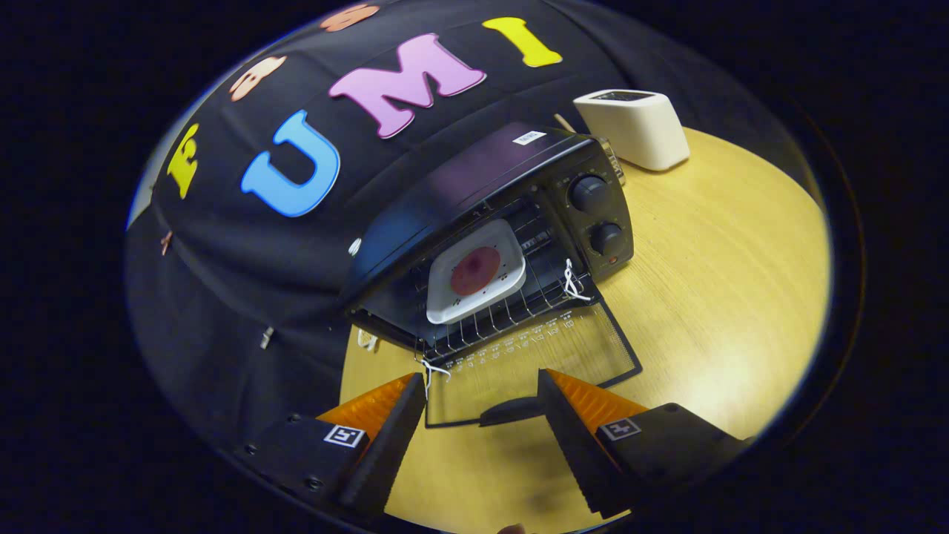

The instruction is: Open the toaster oven, put the food inside, and close the toaster oven door.

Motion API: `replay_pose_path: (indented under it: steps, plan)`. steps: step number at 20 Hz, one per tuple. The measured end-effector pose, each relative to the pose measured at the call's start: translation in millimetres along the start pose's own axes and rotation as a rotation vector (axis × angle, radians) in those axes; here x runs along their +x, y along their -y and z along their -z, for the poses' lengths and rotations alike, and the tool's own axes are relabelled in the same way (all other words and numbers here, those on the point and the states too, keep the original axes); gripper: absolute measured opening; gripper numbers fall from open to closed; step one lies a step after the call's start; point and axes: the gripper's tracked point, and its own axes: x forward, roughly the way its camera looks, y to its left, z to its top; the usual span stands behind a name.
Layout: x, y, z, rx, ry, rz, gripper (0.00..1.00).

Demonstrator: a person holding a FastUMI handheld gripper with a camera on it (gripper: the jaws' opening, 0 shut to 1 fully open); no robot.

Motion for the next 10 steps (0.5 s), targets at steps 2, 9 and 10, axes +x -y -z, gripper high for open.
replay_pose_path:
  steps: [2,9,10]
  plan:
    - [-6.6,6.3,27.7,-0.113,-0.082,0.048,0.98]
    - [10.7,32.1,102.1,-0.263,-0.270,0.169,0.99]
    - [25.1,30.5,110.5,-0.282,-0.279,0.180,0.99]
